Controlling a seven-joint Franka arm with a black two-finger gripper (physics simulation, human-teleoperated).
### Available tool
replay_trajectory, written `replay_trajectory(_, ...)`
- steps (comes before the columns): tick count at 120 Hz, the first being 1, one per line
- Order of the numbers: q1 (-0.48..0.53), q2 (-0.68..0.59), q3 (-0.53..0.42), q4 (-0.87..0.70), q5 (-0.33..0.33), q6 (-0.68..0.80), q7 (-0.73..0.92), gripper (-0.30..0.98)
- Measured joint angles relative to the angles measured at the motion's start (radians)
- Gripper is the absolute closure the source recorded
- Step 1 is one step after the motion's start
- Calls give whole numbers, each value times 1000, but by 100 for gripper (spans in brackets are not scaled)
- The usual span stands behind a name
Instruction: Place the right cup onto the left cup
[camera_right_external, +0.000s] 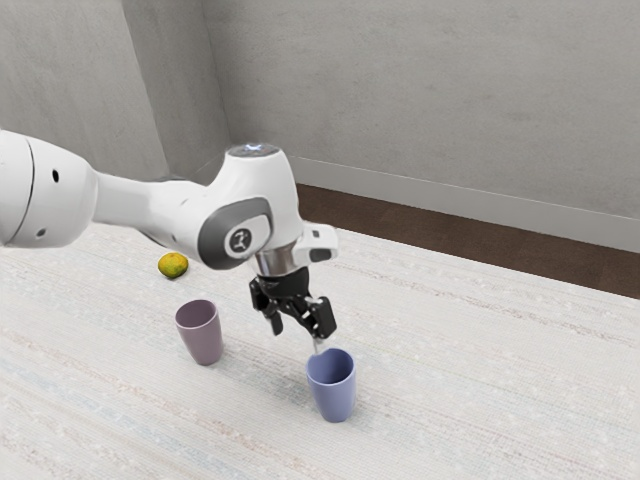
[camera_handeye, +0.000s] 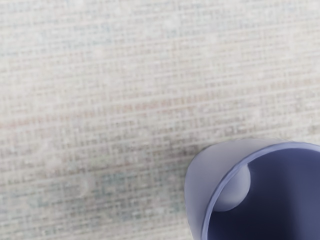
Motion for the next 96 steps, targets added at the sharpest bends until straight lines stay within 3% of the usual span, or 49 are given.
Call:
replay_trajectory(41,-40,91,-2,-2,2,85,-19,0)
replay_trajectory(69,-40,98,-2,0,19,103,-24,52)
replay_trajectory(96,-40,100,-2,0,25,108,-28,72)
